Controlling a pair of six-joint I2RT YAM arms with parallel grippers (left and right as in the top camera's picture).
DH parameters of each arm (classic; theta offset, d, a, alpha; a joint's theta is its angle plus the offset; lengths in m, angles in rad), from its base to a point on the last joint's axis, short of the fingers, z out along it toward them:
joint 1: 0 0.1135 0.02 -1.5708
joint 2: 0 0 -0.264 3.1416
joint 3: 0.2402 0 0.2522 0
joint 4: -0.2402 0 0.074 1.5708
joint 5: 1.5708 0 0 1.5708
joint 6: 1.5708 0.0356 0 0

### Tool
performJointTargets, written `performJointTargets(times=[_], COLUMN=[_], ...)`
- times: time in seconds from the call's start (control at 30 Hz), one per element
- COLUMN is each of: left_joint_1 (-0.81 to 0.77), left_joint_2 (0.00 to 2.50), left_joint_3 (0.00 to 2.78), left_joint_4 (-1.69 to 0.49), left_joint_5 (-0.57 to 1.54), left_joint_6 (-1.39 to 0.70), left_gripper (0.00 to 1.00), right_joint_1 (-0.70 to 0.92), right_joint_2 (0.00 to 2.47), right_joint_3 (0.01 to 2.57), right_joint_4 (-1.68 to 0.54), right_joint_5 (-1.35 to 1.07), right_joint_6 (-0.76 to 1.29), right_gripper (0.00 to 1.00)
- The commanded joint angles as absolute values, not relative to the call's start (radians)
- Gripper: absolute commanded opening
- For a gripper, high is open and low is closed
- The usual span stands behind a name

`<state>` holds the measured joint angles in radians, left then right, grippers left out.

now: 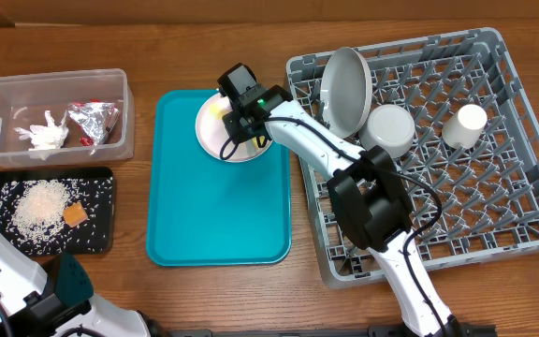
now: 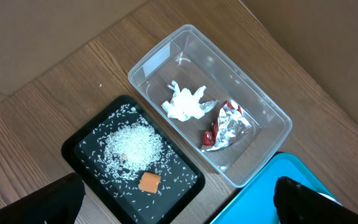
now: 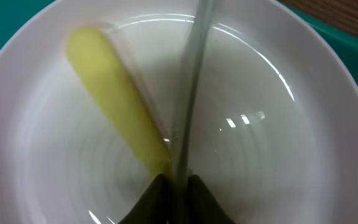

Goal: Sort waste into correct bins and load items into the dishwasher rack
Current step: 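Grasp the gray knife, carry it right and insert it into the rack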

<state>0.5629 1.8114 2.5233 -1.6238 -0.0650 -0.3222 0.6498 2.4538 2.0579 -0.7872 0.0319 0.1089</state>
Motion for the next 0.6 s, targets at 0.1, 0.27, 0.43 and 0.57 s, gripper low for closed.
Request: performJointTargets(times=[0.1, 0.27, 0.43, 0.57], left_joint_1=[0.562, 0.562, 0.562, 0.562], left_joint_2=[1.821, 1.821, 1.821, 1.821], left_joint_3=[2.52, 2.52, 2.52, 2.52], left_joint_4=[-1.622, -1.622, -1.622, -1.622], left_joint_5=[-0.078, -0.078, -0.078, -0.078], left_joint_6=[-0.318, -0.318, -0.318, -0.318], left_gripper=[1.0, 1.0, 1.0, 1.0], right_joint_1=[0.655, 0.651, 0.641, 0.605], right_joint_2=[2.457, 2.441, 2.411, 2.37], right_joint_3=[2.12, 2.183, 2.257, 2.352], right_joint_4=[-0.826, -0.875, -0.945, -1.054], right_joint_5=[0.028, 0.027, 0.025, 0.034], right_joint_6=[0.11, 0.11, 0.129, 0.133], right_gripper=[0.04, 0.04, 0.04, 0.04])
